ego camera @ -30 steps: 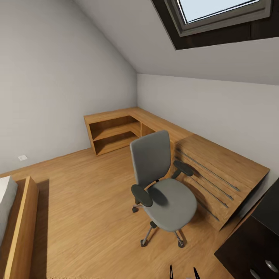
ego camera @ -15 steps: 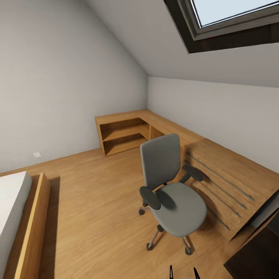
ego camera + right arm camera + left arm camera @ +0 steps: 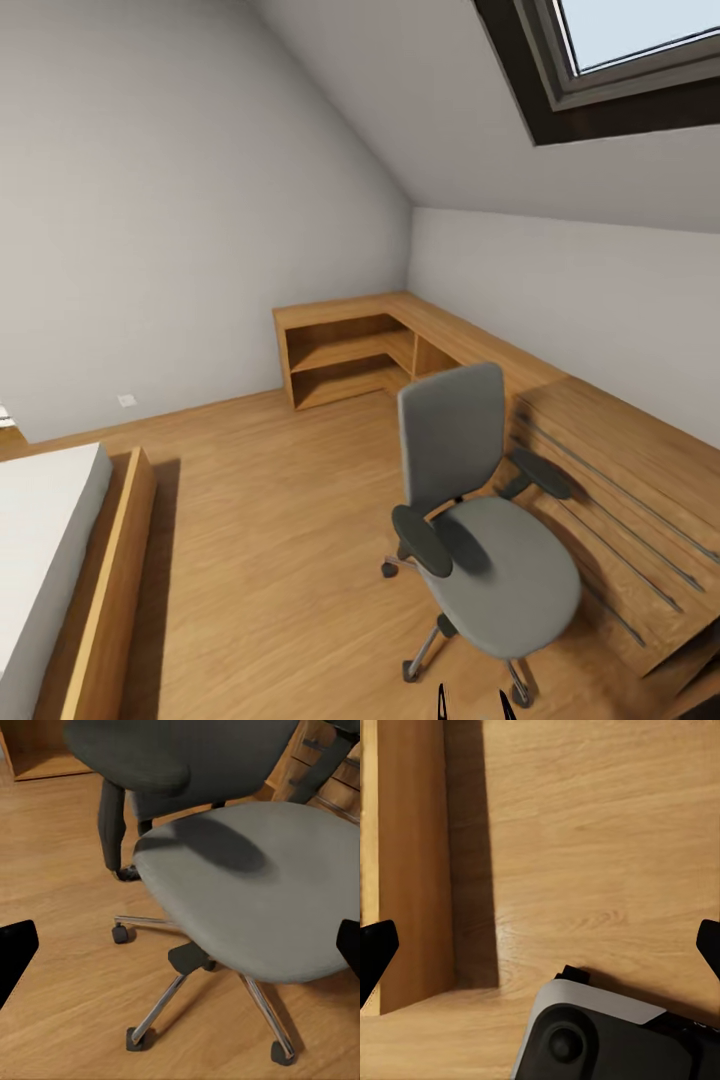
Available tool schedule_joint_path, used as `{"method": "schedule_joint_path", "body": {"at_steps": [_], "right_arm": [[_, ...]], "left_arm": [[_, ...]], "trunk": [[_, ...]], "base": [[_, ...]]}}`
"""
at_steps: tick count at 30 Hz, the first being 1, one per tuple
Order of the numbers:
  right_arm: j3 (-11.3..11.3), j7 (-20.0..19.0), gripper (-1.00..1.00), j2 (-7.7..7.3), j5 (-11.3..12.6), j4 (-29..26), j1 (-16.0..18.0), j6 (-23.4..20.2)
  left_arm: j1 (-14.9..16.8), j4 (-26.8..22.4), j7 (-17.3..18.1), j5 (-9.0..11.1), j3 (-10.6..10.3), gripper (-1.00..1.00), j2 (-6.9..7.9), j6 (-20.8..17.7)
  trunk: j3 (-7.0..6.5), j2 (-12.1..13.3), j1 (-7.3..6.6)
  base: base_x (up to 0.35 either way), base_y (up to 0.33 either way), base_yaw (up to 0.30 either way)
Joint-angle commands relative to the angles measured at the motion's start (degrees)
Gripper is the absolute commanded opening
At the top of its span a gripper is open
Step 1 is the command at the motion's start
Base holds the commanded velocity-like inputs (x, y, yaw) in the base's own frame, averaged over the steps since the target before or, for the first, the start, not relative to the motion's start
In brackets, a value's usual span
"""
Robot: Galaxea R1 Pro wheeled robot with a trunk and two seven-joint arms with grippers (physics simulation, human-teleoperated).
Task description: In the bedroom, organize the workspace by keeping the computer under the desk, ensuring the monitor is on the desk, placing the keyboard on the desk next to the monitor, placing the mouse on the desk next to the keyboard, moving the folder from the swivel chair onto the desk next to the mouse, stacking the notebook on top of the folder with the pen on top of the notebook, and positioning the swivel chair next to the desk.
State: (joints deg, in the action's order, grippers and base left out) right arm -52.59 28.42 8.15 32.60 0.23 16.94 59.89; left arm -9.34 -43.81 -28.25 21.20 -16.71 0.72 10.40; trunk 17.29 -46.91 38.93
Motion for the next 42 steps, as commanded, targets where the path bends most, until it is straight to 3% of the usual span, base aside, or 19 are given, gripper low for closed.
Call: {"method": "schedule_joint_path", "body": {"at_steps": [1, 42], "right_arm": [[-0.49, 0.32, 1.00, 0.01, 0.27, 0.03, 0.03, 0.11], [-0.49, 0.48, 1.00, 0.02, 0.35, 0.03, 0.03, 0.11]], "left_arm": [[0.02, -0.05, -0.31, 0.60, -0.34, 1.00, 0.08, 0.32], [0.02, 0.04, -0.31, 0.60, -0.35, 1.00, 0.05, 0.38]], "trunk": [[-0.02, -0.06, 0.02], [-2.73, -0.06, 0.02]], "base": [[0.033, 0.117, 0.151], [0.002, 0.008, 0.192]]}}
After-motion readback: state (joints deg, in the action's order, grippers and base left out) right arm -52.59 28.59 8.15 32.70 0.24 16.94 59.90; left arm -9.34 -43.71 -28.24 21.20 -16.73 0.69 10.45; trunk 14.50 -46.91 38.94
